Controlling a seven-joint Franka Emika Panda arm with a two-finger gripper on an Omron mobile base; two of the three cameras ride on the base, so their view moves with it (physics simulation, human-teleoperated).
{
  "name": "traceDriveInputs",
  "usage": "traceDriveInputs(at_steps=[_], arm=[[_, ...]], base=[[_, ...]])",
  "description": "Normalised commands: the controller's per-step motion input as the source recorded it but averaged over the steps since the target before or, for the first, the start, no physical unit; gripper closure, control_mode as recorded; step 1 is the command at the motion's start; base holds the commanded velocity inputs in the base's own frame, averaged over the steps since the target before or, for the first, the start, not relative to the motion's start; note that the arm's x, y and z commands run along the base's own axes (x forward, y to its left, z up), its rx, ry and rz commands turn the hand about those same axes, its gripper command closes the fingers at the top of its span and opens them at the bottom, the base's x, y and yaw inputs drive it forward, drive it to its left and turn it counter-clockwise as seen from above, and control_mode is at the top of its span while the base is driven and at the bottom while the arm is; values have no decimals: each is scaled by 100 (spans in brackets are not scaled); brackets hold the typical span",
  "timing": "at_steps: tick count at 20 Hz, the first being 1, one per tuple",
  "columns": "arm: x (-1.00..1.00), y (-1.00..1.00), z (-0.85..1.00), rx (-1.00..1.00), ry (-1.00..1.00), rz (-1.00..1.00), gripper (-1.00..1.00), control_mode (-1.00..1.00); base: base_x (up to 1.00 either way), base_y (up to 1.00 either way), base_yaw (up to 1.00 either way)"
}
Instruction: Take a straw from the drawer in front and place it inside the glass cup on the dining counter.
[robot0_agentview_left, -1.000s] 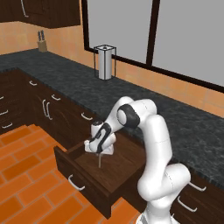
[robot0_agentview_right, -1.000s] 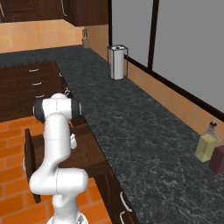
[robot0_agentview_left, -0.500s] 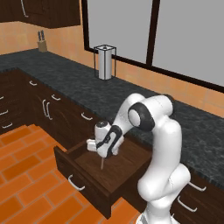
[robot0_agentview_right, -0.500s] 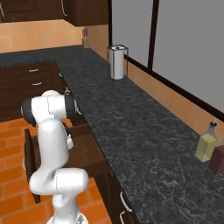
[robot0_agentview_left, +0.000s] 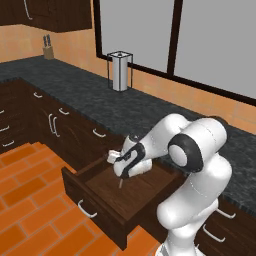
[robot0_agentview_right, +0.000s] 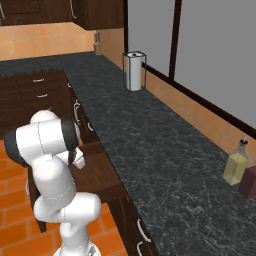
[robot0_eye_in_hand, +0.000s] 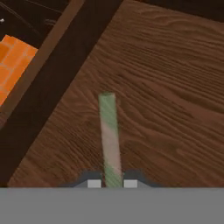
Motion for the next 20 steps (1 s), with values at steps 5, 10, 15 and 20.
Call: traceDriveInputs(at_steps=[5,10,15,20], arm=[[25,0,100,11,0,0,100,-100],[20,0,100,3,2,0,100,-100],[2,0,100,0,10,0,100,-100],[-31,-10,100,0,16,0,100,-100]], base=[[0,0,0],[0,0,0],[0,0,0],[0,0,0]])
